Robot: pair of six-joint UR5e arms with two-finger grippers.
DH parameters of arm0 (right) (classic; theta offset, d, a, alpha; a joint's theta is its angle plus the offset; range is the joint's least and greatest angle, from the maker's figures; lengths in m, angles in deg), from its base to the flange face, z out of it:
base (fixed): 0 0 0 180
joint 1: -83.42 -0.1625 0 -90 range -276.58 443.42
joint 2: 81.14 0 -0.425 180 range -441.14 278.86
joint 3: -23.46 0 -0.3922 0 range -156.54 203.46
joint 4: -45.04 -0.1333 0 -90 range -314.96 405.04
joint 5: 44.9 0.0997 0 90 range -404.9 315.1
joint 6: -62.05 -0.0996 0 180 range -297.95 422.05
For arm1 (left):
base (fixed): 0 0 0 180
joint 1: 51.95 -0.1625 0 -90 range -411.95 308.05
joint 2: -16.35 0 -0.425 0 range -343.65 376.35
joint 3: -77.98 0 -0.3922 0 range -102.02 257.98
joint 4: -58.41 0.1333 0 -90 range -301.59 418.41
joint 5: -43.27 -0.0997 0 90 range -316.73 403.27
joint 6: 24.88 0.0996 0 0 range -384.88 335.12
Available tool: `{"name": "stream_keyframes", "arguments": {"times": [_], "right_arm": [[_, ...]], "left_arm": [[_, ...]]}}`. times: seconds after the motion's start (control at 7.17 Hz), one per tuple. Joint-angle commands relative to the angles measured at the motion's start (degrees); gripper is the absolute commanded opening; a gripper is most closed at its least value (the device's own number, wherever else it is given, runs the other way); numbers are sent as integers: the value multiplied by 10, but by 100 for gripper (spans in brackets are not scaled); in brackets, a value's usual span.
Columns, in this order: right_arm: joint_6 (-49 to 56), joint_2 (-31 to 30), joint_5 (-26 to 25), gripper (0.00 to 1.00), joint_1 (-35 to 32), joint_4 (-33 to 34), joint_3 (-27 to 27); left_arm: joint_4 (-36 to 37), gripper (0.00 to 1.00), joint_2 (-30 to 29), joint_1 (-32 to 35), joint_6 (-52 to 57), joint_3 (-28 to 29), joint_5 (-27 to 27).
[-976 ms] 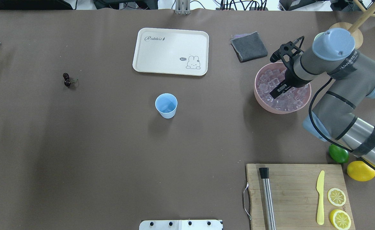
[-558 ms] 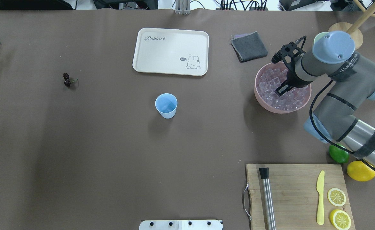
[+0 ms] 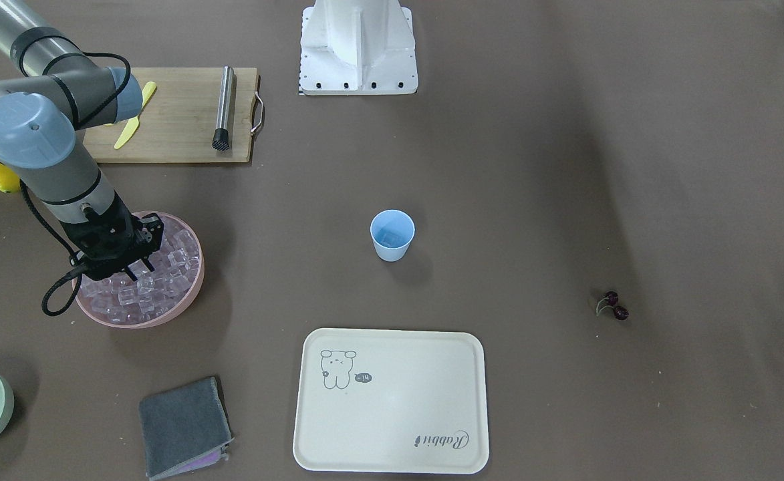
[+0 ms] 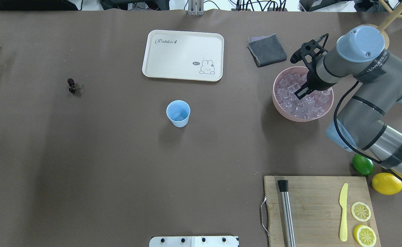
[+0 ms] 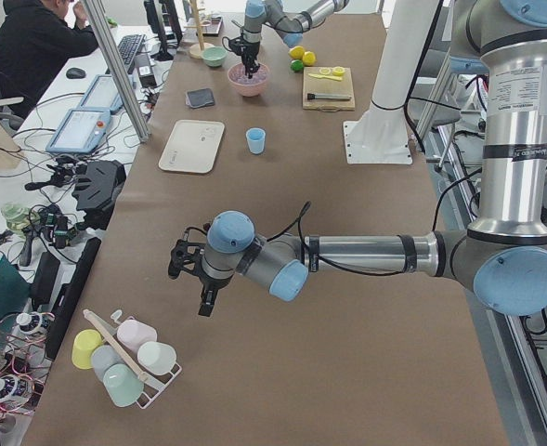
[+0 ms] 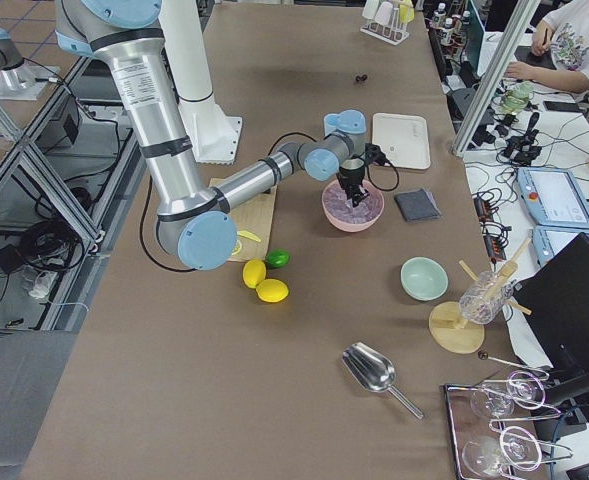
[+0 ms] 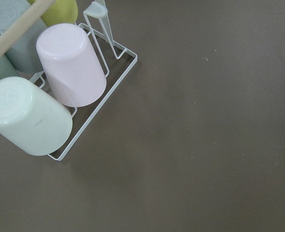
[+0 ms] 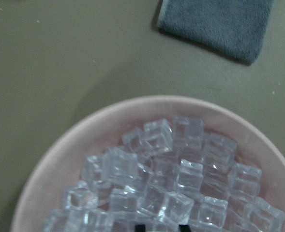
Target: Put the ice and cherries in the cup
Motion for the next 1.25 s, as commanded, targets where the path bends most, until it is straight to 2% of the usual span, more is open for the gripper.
{"name": "stream_keyframes", "arguments": {"times": [0.0, 0.14, 0.28, 0.42, 0.56, 1.12], "right_arm": [[-17, 141, 15, 0, -5, 222, -49], [-88, 219, 15, 0, 11, 243, -14], [-136, 311, 10, 0, 32, 236, 78], [-197, 372, 4, 0, 54, 165, 179], [-248, 406, -25, 0, 77, 81, 251], [-322, 417, -124, 0, 170, 72, 262]], "left_arm": [[0, 98, 0, -1, 0, 0, 1], [0, 98, 0, -1, 0, 1, 1], [0, 98, 0, -1, 0, 1, 1], [0, 98, 0, -1, 1, 1, 1], [0, 98, 0, -1, 0, 1, 1], [2, 98, -6, -4, 0, -2, -1]]}}
